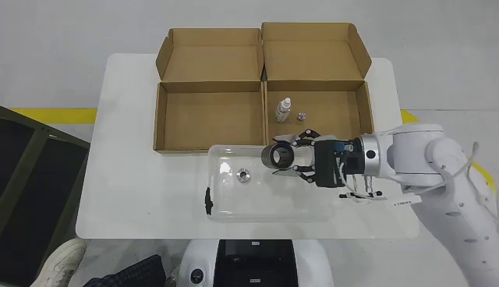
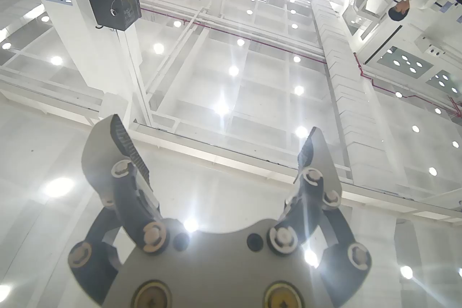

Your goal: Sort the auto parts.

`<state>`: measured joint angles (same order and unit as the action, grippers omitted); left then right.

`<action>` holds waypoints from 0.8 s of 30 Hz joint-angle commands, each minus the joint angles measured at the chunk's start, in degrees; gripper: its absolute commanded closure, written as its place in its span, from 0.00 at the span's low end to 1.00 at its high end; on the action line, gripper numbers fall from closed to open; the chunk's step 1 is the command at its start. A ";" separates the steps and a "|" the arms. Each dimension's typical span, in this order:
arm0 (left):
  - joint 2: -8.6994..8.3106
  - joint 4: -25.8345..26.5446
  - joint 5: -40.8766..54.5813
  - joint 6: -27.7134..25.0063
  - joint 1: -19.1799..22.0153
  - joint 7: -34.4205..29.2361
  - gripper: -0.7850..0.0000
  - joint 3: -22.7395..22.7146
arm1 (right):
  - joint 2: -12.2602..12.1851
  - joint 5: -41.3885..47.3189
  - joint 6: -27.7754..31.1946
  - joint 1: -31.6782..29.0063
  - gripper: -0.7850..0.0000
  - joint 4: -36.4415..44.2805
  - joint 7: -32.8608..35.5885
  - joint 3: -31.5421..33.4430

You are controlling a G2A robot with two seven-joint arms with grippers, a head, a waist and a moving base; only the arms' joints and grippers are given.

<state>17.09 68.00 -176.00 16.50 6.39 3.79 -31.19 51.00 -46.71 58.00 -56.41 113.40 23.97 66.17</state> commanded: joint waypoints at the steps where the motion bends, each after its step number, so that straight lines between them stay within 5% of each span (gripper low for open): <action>1: 0.00 0.00 0.00 0.00 0.00 0.00 0.00 0.00 | 0.14 -0.48 -0.32 0.34 1.00 -0.50 -0.52 -0.50; 24: 0.00 0.00 0.00 0.00 0.00 0.00 0.00 0.00 | 7.03 -4.90 -14.88 15.35 1.00 -15.81 -4.32 -19.29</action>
<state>17.09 68.00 -176.00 16.50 6.39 3.79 -31.19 57.59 -51.45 44.21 -41.81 98.47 19.67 47.78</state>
